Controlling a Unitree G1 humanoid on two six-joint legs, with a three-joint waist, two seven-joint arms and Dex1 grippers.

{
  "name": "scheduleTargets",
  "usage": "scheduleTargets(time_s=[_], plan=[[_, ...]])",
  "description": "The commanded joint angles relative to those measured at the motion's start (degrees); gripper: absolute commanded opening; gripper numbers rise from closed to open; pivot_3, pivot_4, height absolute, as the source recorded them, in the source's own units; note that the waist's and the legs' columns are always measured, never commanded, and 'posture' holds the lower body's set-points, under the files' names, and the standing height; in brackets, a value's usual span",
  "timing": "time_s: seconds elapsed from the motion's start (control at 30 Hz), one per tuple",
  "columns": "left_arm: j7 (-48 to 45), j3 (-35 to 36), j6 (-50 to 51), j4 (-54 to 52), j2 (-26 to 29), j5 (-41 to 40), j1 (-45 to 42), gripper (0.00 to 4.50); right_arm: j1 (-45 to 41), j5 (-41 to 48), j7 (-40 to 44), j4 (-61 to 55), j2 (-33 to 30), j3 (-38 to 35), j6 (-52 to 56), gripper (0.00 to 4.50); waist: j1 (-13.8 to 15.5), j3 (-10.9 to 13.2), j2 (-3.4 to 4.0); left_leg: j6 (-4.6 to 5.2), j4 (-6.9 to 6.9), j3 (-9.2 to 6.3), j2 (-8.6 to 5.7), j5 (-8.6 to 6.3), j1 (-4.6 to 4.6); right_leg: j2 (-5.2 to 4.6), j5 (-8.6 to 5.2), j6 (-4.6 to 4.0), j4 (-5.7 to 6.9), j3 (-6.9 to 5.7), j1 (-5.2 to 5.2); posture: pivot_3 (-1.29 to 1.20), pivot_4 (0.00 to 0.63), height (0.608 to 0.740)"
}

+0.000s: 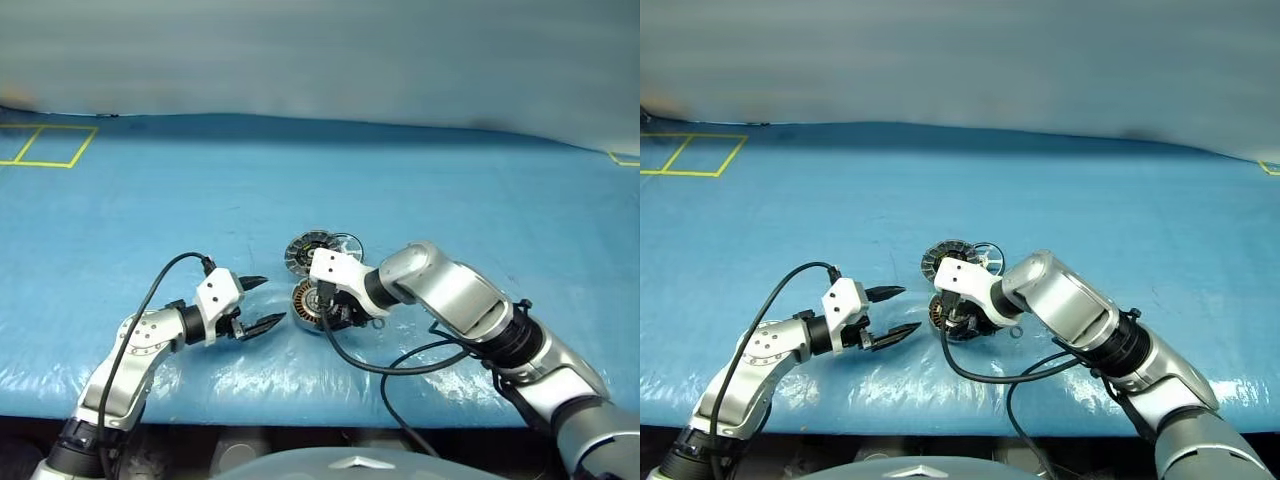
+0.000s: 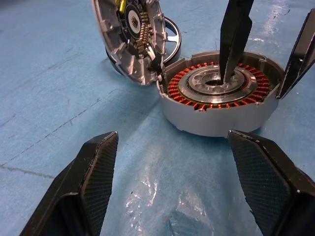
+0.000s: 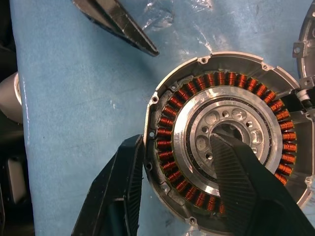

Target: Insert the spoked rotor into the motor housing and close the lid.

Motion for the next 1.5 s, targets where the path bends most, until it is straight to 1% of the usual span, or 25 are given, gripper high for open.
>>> scheduleTargets(time_s=[0.03,0.1,0.13,0.17,0.23,0.37,0.4,0.47,0.57,0.63,0.77,0.8,0.87,0.97,1.07,1.1,1.13,1.2,1.3,1.5], plan=[[0.04,-0.42,-0.78,-1.06,-0.37,-0.01,-0.7,3.81,1.16,0.33,-5.31,2.96,0.9,0.2,4.0,2.77,0.0,0.01,0.01,-0.01,0.0,0.0,0.0,0.01,0.05,-0.01,-0.07,-0.13,0.0,0.0,0.04,0.0,0.15,0.74],[0.01,-0.49,-0.8,-0.89,-0.37,-0.06,-0.89,3.81,1.12,2.78,-4.76,2.33,0.84,-0.73,4.49,3.37,0.03,0.0,0.03,-0.02,0.01,0.06,-0.02,0.04,0.04,-0.03,-0.14,-0.25,0.04,0.04,0.02,0.0,0.15,0.74],[-0.07,-0.52,-0.78,-0.82,-0.36,-0.1,-1.0,3.81,1.15,3.93,-5.05,2.18,1.5,-2.05,5.71,3.78,0.14,-0.02,0.0,-0.01,0.01,0.05,-0.02,0.04,0.05,-0.03,-0.14,-0.25,0.04,0.04,0.03,0.0,0.15,0.74],[-0.19,-0.55,-0.77,-0.78,-0.34,-0.17,-1.08,3.81,1.02,4.57,-5.48,1.91,1.48,-2.46,6.01,4.04,0.17,-0.02,-0.01,-0.01,0.0,0.02,-0.03,0.04,0.05,-0.04,-0.14,-0.25,0.01,0.02,0.04,0.0,0.15,0.74],[-0.33,-0.6,-0.75,-0.84,-0.33,-0.24,-1.15,3.81,1.02,5.69,-6.39,1.19,1.09,-3.31,5.94,4.04,0.15,-0.01,0.0,-0.01,0.0,0.04,-0.04,0.04,0.01,-0.06,-0.14,-0.24,-0.01,0.04,0.02,0.0,0.15,0.74],[-0.48,-0.7,-0.68,-0.92,-0.21,-0.22,-1.16,3.81,1.82,10.03,-6.15,-1.87,0.74,-8.84,6.03,4.04,0.25,0.02,0.03,-0.01,0.0,-0.01,-0.05,0.04,-0.23,-0.06,-0.12,-0.21,-0.02,-0.01,-0.18,0.0,0.15,0.74],[-0.6,-0.69,-0.63,-1.01,-0.11,-0.26,-1.13,3.81,2.62,10.75,-5.77,-3.45,-0.54,-9.57,4.41,4.04,0.26,0.04,0.06,-0.01,0.0,-0.02,-0.06,0.04,-0.28,-0.06,0.04,0.07,-0.03,-0.02,-0.22,0.0,0.15,0.74],[-0.86,-0.56,-0.52,-1.24,0.1,-0.47,-1.04,3.81,4.9,13.26,-4.98,-5.9,-1.5,-12.84,2.62,4.04,0.44,0.06,0.06,-0.01,-0.07,-0.04,-0.08,0.03,-0.35,-0.1,0.05,0.09,-0.09,-0.05,-0.27,0.0,0.15,0.74],[-1.53,-0.31,-0.28,-1.42,0.42,-1.08,-1.01,3.81,10.08,15.77,-2.7,-10.42,-4.84,-17.63,-5.45,4.04,0.4,0.08,0.06,0.02,-0.19,-0.06,-0.08,0.01,-0.39,-0.11,0.02,0.04,-0.15,-0.11,-0.31,0.0,0.15,0.74],[-2.67,-0.23,0.48,-1.83,0.63,-2.25,-0.93,3.81,13.06,17.12,-2.32,-11.7,-6.62,-20.65,-8.16,4.04,0.39,0.1,0.07,0.02,-0.26,-0.07,-0.07,0.0,-0.39,-0.1,-0.02,0.01,-0.15,-0.13,-0.33,0.0,0.15,0.74],[-4.24,-0.4,-0.54,-2.56,0.91,-3.21,-0.87,3.81,24.14,11.77,-5.25,-13.11,-9.42,-26.94,-26.84,4.04,0.43,0.12,0.04,0.02,-0.27,-0.05,-0.07,0.0,-0.38,-0.08,-0.05,0.04,-0.16,-0.15,-0.32,0.0,0.15,0.74],[-4.33,-0.72,-1.13,-2.84,0.66,-3.07,-0.96,3.81,27.52,10.24,-6.73,-13.01,-9.6,-28.82,-30.7,4.04,0.49,0.14,0.05,0.02,-0.27,-0.05,-0.06,0.0,-0.36,-0.08,-0.06,0.04,-0.17,-0.15,-0.29,0.0,0.15,0.74],[-4.4,-1.41,-1.51,-3.7,-0.15,-3.37,-1.19,3.81,33.27,10.46,-9.5,-12.61,-7.74,-33.22,-34.33,4.04,0.57,0.14,0.04,0.01,-0.24,-0.03,-0.07,0.0,-0.36,-0.08,-0.06,0.05,-0.16,-0.13,-0.29,0.0,0.15,0.74],[-4.82,-2.17,-1.69,-4.51,-0.56,-3.58,-1.41,3.81,38.0,10.98,-12.75,-12.3,-5.02,-36.22,-36.99,4.04,0.35,0.15,0.05,0.01,-0.21,0.01,-0.06,0.0,-0.34,-0.07,-0.05,0.07,-0.14,-0.07,-0.28,0.0,0.15,0.74],[-6.16,-4.65,-1.57,-5.76,-0.85,-3.54,-2.32,3.81,44.57,9.07,-16.38,-11.6,-2.69,-37.12,-39.97,4.04,0.42,0.15,0.04,0.01,-0.19,0.08,-0.05,0.0,-0.26,-0.01,-0.06,0.05,-0.1,0.02,-0.24,0.0,0.15,0.74],[-6.51,-5.33,-1.25,-5.92,-1.1,-3.79,-2.66,3.81,46.2,7.82,-17.11,-11.08,-2.69,-36.53,-41.15,4.04,0.48,0.17,0.07,0.01,-0.19,0.08,-0.04,0.0,-0.26,-0.01,-0.09,0.0,-0.11,0.02,-0.24,0.0,0.15,0.74],[-7.02,-6.06,-0.94,-5.86,-1.23,-3.99,-3.07,3.81,47.53,6.65,-17.8,-10.55,-2.72,-35.66,-41.99,4.04,0.49,0.18,0.09,0.01,-0.19,0.11,-0.03,0.0,-0.25,-0.03,-0.22,-0.24,-0.11,0.05,-0.24,0.0,0.15,0.74],[-7.91,-8.1,-0.22,-4.92,-1.67,-3.71,-4.26,3.81,50.08,5.54,-18.35,-9.68,-2.42,-34.08,-43.27,4.04,0.5,0.18,0.09,0.01,-0.18,0.17,-0.04,0.0,-0.25,-0.04,-0.22,-0.23,-0.11,0.11,-0.24,0.0,0.15,0.74],[-8.79,-9.31,-0.1,-3.77,-1.5,-3.08,-5.24,3.81,51.36,3.92,-19.12,-8.05,-2.32,-32.51,-44.69,4.04,0.3,0.19,0.09,0.01,-0.13,0.23,-0.05,0.0,-0.23,-0.01,-0.22,-0.22,-0.11,0.17,-0.23,0.0,0.15,0.74],[-9.53,-9.71,-1.87,-1.14,-1.64,-2.32,-6.5,3.81,51.26,2.05,-20.52,-3.45,-1.56,-30.88,-46.36,4.04,0.33,0.19,0.09,0.02,-0.14,0.32,-0.05,0.0,-0.17,0.02,-0.22,-0.23,-0.09,0.25,-0.24,0.0,0.15,0.74]])
